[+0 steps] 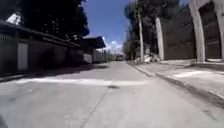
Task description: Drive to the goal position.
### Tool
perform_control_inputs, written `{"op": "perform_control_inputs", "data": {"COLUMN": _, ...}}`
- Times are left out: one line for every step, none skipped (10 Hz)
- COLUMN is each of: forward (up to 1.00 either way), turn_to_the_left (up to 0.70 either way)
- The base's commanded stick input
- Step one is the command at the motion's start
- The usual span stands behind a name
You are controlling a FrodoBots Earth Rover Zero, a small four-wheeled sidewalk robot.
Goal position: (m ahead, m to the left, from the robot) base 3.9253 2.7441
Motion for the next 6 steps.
{"op": "perform_control_inputs", "data": {"forward": 0.85, "turn_to_the_left": 0.00}}
{"op": "perform_control_inputs", "data": {"forward": 0.85, "turn_to_the_left": 0.00}}
{"op": "perform_control_inputs", "data": {"forward": 0.85, "turn_to_the_left": 0.00}}
{"op": "perform_control_inputs", "data": {"forward": 0.85, "turn_to_the_left": 0.00}}
{"op": "perform_control_inputs", "data": {"forward": 0.85, "turn_to_the_left": 0.00}}
{"op": "perform_control_inputs", "data": {"forward": 0.85, "turn_to_the_left": 0.00}}
